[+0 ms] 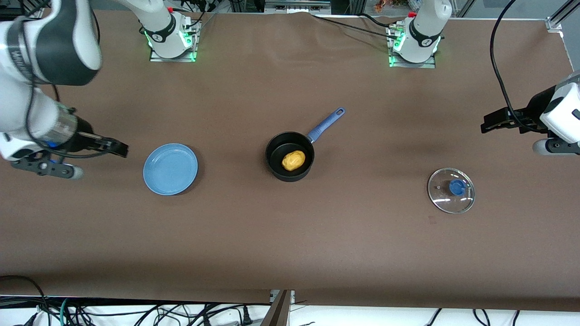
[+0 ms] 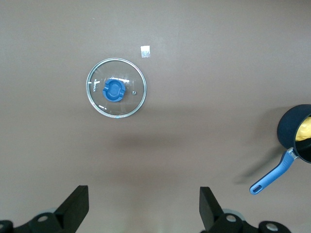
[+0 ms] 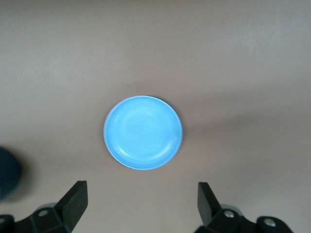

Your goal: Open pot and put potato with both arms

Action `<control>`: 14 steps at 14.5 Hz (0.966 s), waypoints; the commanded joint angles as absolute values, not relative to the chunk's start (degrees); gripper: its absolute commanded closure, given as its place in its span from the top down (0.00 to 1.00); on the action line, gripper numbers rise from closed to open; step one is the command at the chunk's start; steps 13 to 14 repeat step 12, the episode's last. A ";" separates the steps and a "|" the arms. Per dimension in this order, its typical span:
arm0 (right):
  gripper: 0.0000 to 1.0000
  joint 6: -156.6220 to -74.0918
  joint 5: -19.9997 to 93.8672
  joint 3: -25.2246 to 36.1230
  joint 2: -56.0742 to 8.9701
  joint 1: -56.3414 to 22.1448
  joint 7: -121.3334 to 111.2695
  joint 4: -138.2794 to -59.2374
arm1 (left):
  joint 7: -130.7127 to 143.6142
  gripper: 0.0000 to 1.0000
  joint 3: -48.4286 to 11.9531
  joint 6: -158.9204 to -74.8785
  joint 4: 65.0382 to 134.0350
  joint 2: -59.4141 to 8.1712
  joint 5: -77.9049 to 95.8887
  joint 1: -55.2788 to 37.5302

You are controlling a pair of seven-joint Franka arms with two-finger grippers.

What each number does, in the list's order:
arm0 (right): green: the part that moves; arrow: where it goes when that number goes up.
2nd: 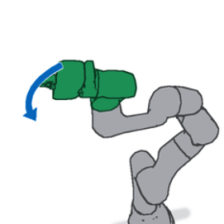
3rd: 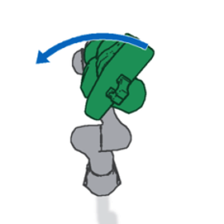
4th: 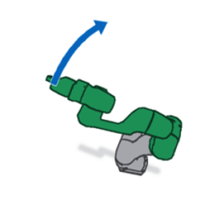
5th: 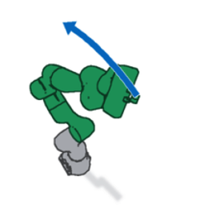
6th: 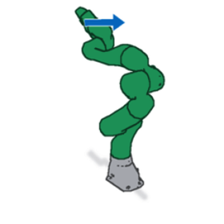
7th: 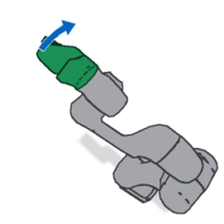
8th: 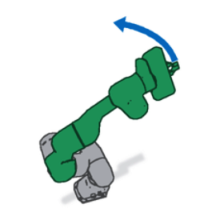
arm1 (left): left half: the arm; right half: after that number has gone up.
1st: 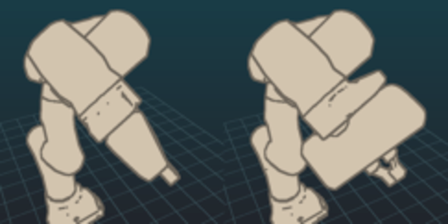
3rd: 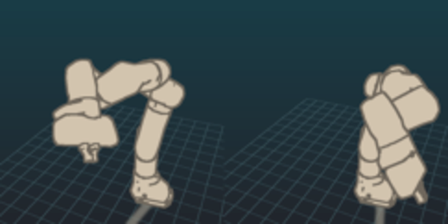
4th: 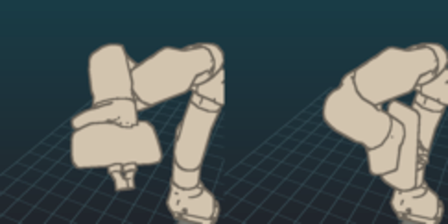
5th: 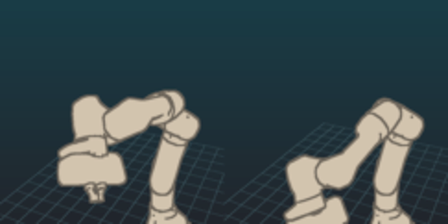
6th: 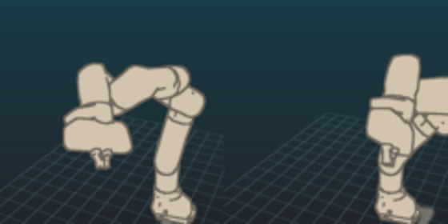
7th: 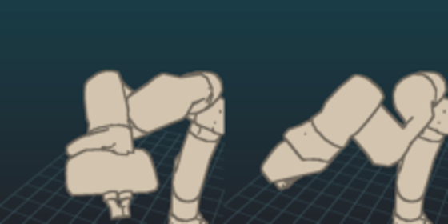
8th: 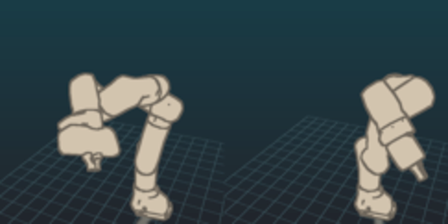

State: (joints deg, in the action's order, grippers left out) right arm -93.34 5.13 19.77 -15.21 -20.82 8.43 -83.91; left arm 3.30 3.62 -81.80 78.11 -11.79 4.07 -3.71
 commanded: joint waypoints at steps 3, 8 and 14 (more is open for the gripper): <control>1.00 -102.18 1.59 2.67 1.64 -4.42 3.61 -104.54 | 3.96 1.00 1.76 -80.68 76.90 -12.13 2.90 -3.16; 1.00 -96.34 0.89 -0.17 3.16 -1.14 3.95 -103.19 | 3.60 1.00 1.76 -80.68 76.90 -12.13 2.20 -3.08; 1.00 -94.39 0.62 -1.32 2.46 0.09 3.96 -100.99 | 3.60 1.00 1.76 -80.68 76.90 -12.13 1.67 -3.16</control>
